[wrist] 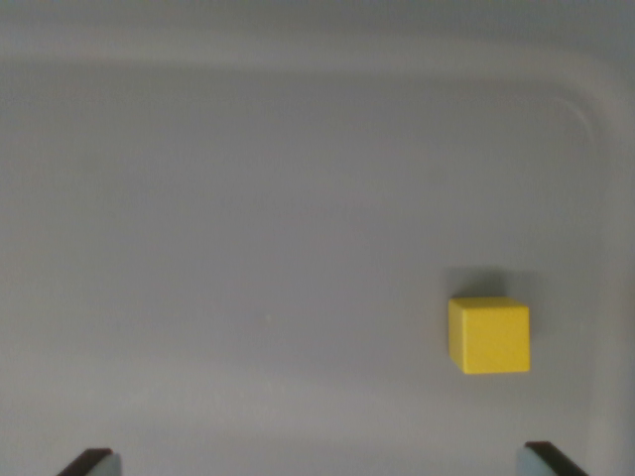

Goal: Pick yellow cube

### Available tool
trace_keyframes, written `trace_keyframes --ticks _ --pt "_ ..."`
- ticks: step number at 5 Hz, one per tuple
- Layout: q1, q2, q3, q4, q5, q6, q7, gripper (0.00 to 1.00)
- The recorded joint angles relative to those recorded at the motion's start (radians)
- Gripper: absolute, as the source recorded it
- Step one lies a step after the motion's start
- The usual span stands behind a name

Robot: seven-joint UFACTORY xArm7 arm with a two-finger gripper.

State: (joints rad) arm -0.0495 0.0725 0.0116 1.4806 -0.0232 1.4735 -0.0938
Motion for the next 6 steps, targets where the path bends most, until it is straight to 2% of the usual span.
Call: trace_keyframes --ticks 1,2,3,4,5,6 --pt "0.0 0.0 0.0 0.0 0.0 0.0 0.0 0.0" --pt "-0.0089 0.018 -0.006 -0.022 0.0037 -0.037 -0.018 0.0" --pt "-0.0089 0.018 -0.006 -0.022 0.0037 -0.037 -0.018 0.0" --pt "-0.0181 0.036 -0.011 -0.045 0.0076 -0.075 -0.036 0.0" --pt "-0.0181 0.036 -0.011 -0.045 0.0076 -0.075 -0.036 0.0" --pt "-0.0283 0.056 -0.018 -0.071 0.0119 -0.117 -0.057 0.0"
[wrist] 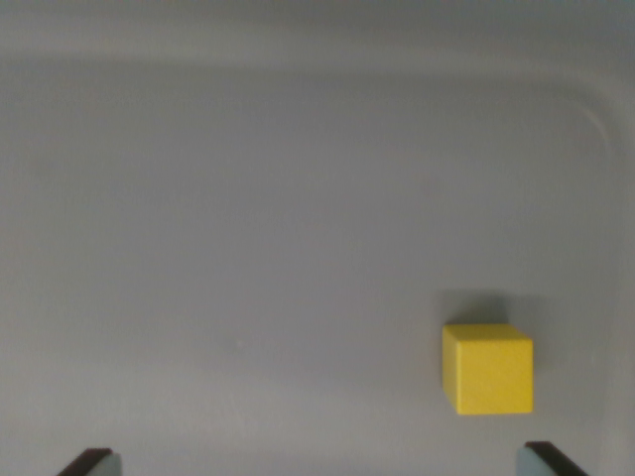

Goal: Pick yellow cube

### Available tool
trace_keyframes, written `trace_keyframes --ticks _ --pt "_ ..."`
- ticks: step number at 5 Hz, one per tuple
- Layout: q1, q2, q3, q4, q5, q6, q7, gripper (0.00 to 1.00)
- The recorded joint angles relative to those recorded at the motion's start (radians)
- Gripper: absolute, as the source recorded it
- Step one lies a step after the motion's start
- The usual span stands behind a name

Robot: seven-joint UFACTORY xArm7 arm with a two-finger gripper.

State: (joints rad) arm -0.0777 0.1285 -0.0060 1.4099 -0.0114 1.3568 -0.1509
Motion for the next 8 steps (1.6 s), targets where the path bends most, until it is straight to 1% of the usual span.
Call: trace_keyframes --ticks 1,2,3,4,5,6,7,8 --pt "0.0 0.0 0.0 0.0 0.0 0.0 0.0 0.0" --pt "-0.0108 0.021 -0.007 -0.027 0.0045 -0.044 -0.022 0.0" --pt "-0.0108 0.021 -0.007 -0.027 0.0045 -0.044 -0.022 0.0" --pt "-0.0219 0.043 -0.014 -0.055 0.0092 -0.091 -0.044 0.0" --pt "-0.0219 0.043 -0.014 -0.055 0.0092 -0.091 -0.044 0.0" --pt "-0.0328 0.065 -0.02 -0.082 0.0138 -0.135 -0.066 0.0" --pt "-0.0328 0.065 -0.02 -0.082 0.0138 -0.135 -0.066 0.0" --pt "-0.0441 0.087 -0.028 -0.11 0.0185 -0.182 -0.089 0.0"
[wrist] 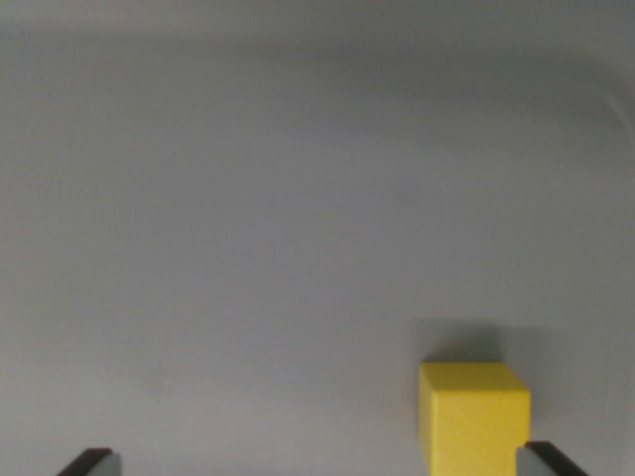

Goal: Pick yellow cube

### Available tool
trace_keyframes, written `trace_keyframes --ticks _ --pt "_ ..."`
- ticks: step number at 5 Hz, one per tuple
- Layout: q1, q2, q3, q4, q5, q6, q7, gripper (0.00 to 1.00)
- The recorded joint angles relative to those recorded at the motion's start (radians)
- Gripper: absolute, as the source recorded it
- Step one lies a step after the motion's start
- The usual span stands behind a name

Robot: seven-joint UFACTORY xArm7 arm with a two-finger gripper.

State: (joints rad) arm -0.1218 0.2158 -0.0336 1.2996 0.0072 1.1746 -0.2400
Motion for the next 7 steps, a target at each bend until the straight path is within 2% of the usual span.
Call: trace_keyframes --ticks 1,2,3,4,5,6,7 --pt "0.0 0.0 0.0 0.0 0.0 0.0 0.0 0.0" --pt "-0.012 0.024 -0.007 -0.03 0.005 -0.049 -0.024 0.0" --pt "-0.012 0.024 -0.007 -0.03 0.005 -0.049 -0.024 0.0" --pt "-0.0232 0.046 -0.015 -0.058 0.0098 -0.096 -0.047 0.0" --pt "-0.0232 0.046 -0.015 -0.058 0.0098 -0.096 -0.047 0.0" --pt "-0.0337 0.067 -0.021 -0.084 0.0142 -0.139 -0.068 0.0" --pt "-0.0337 0.067 -0.021 -0.084 0.0142 -0.139 -0.068 0.0"
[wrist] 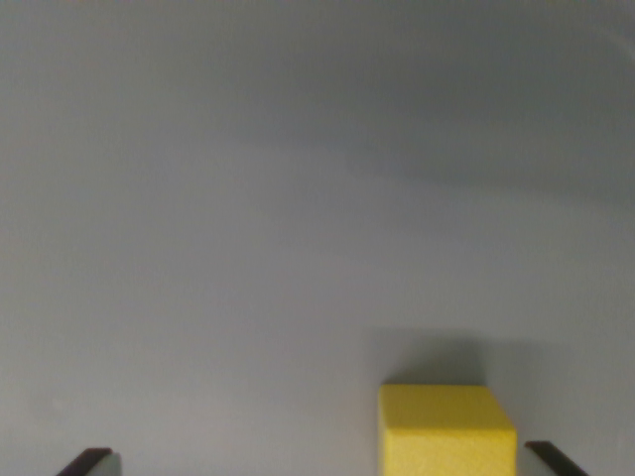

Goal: Pick yellow cube

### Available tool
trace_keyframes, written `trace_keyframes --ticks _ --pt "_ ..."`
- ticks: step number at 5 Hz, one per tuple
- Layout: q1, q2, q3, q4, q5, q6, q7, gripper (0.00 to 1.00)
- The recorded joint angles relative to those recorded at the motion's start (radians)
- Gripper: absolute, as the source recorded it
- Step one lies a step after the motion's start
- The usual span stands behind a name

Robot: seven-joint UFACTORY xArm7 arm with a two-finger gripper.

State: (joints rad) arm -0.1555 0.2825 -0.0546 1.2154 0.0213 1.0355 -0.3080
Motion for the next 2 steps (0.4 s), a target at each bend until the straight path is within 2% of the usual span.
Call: trace_keyframes --ticks 1,2 --pt "-0.0105 0.021 -0.007 -0.026 0.0044 -0.044 -0.021 0.0" --pt "-0.0105 0.021 -0.007 -0.026 0.0044 -0.044 -0.021 0.0"
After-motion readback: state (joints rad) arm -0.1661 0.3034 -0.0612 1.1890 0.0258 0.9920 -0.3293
